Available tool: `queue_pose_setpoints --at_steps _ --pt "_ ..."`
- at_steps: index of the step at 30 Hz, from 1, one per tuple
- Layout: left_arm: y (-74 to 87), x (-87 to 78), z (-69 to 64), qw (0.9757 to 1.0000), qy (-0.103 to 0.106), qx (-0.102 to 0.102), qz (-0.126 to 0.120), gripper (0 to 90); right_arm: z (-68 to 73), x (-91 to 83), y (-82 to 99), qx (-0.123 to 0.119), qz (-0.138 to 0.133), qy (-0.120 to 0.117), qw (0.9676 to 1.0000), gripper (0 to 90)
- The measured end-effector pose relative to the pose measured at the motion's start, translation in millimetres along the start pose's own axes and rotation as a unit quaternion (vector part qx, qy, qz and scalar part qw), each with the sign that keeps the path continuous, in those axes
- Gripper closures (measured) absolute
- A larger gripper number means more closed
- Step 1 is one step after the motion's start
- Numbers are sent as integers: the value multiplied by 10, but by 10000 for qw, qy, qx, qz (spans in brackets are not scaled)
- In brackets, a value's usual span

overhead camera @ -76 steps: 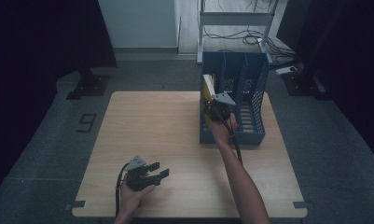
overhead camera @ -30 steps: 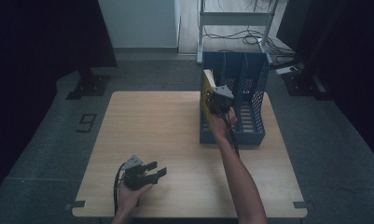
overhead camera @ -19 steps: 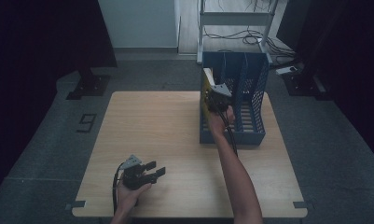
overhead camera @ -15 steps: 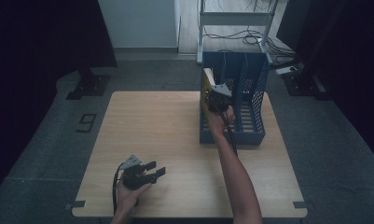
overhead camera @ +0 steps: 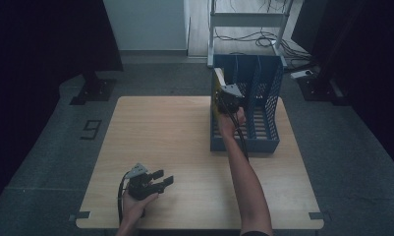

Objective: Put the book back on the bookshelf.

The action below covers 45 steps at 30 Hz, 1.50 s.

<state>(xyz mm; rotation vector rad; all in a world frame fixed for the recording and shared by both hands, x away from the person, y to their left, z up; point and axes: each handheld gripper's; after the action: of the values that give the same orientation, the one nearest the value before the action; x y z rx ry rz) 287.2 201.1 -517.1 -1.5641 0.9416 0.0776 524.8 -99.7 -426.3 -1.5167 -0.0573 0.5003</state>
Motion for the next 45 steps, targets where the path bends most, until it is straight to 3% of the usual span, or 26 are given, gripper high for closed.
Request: queue_pose_setpoints --at_steps 20,31,45 --pt "24 20 50 10000 0 -63 44 410 -11 209 45 -38 -46 91 9999 748" --pt "25 15 14 10000 54 5 -13 407 10 162 74 -210 21 -36 9998 725" --pt "28 29 10 10000 32 14 21 406 -38 90 136 -403 184 -299 9986 617"
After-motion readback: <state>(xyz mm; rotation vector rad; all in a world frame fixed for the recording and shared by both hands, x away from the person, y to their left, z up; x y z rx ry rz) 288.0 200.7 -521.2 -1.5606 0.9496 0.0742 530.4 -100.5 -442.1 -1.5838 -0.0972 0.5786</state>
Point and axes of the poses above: each handheld gripper's, and its own axes: x roughly forward along the jaws, y roughly out of its underside, z roughly to its left, and after that the axes turned 13 degrees about -y, right-handed
